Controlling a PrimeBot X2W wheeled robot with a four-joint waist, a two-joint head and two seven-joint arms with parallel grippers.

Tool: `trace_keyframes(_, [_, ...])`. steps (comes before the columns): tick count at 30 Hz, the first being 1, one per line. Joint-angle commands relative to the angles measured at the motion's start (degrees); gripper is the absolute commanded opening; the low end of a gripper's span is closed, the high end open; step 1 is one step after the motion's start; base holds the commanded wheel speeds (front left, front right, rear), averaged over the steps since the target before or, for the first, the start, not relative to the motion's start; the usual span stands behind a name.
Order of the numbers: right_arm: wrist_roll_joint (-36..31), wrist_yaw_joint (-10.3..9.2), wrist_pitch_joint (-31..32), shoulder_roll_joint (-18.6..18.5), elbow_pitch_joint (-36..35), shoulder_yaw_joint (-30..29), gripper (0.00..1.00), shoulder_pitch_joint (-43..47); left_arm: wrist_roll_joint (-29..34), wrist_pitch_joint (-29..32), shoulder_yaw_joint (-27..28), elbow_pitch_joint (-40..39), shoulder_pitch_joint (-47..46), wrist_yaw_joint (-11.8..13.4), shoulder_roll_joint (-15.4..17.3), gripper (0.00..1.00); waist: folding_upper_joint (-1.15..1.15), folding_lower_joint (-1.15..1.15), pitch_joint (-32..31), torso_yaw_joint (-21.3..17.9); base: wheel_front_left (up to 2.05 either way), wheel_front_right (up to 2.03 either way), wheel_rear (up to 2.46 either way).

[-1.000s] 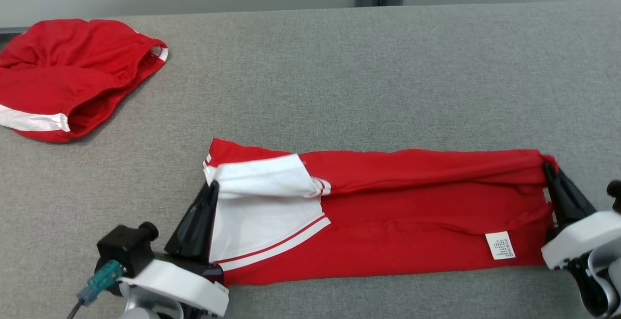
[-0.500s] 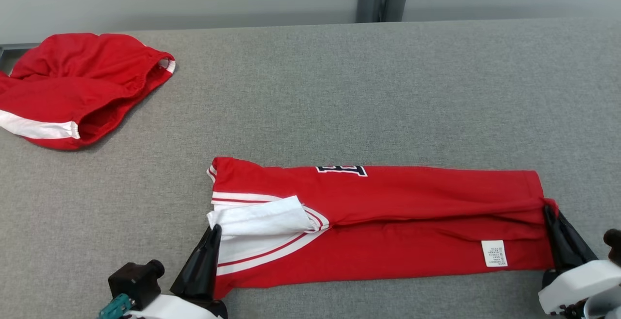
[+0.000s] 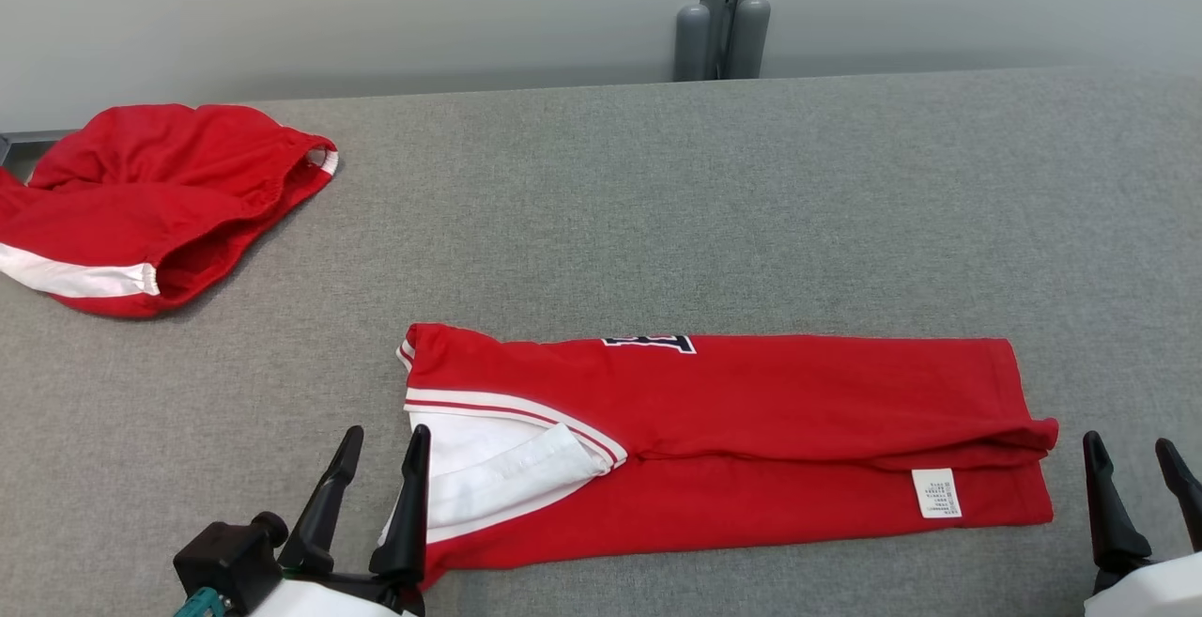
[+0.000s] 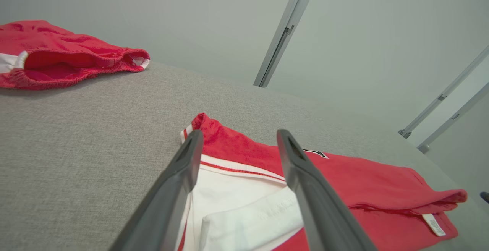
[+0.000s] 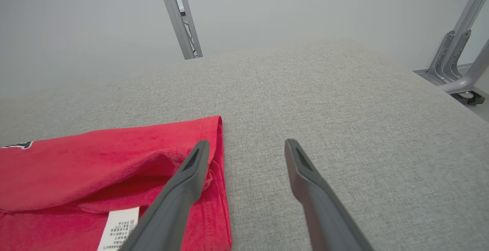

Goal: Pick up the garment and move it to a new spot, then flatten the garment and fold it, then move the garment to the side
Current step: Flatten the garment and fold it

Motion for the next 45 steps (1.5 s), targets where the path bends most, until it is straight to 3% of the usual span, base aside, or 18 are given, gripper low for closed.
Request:
trace_keyframes(1, [-0.59,0.01,0.61,-0.01,-0.58,-0.44,1.0,0.14,0.7,-0.23,-0.14,0.07,-1.12,-0.11,0.16,1.0,0.0,0.0,-0.11,-0.03,0.0,0.0,0.0])
trace_keyframes(8, [-2.01,0.01,3.63,1.08,-0.1,-1.45,1.0,-4.46,2.24,-0.34,-1.67,1.41,-3.68,0.36,-1.18,1.0,0.0,0.0,-0.27,0.62,0.0,0.0,0.0])
trace_keyframes(16, [-3.43,0.01,8.01,1.8,6.24,-0.02,1.0,-10.14,3.34,-0.7,-2.09,3.3,-6.02,-0.17,-2.87,1.0,0.0,0.0,-0.02,2.79,0.0,0.0,0.0])
trace_keyframes(26, [-3.13,0.01,11.73,1.82,11.05,0.15,1.0,-8.93,3.85,-1.1,-1.11,4.03,-5.99,-0.68,-3.5,1.0,0.0,0.0,0.58,3.51,0.0,0.0,0.0])
trace_keyframes(35, [-1.72,0.01,15.11,1.8,13.25,3.67,1.0,-9.59,4.42,-1.2,-0.91,4.55,-6.86,-1.28,-4.07,1.0,0.0,0.0,1.43,2.91,0.0,0.0,0.0])
trace_keyframes(36, [-1.54,0.01,15.39,1.78,13.58,4.25,0.95,-9.73,4.43,-1.21,-0.87,4.59,-6.95,-1.3,-4.11,1.0,0.0,0.0,1.48,2.89,0.0,0.0,0.0])
trace_keyframes(37, [-1.45,0.02,15.58,1.72,13.89,4.76,0.64,-9.94,4.56,-1.21,-0.84,4.66,-7.03,-1.3,-4.13,1.0,0.0,0.0,1.51,2.88,0.0,0.0,0.0])
trace_keyframes(41, [-0.85,0.0,15.83,1.38,15.16,6.06,0.0,-11.02,4.82,-1.24,-0.66,4.91,-7.22,-1.35,-4.24,1.0,0.0,0.0,1.46,2.88,0.0,0.0,0.0])
trace_keyframes(45, [1.36,-0.01,15.7,0.88,14.83,6.55,0.0,-12.4,4.84,-1.26,-0.34,4.99,-7.07,-1.4,-4.25,1.0,0.0,0.0,1.21,2.65,0.0,0.0,0.0])
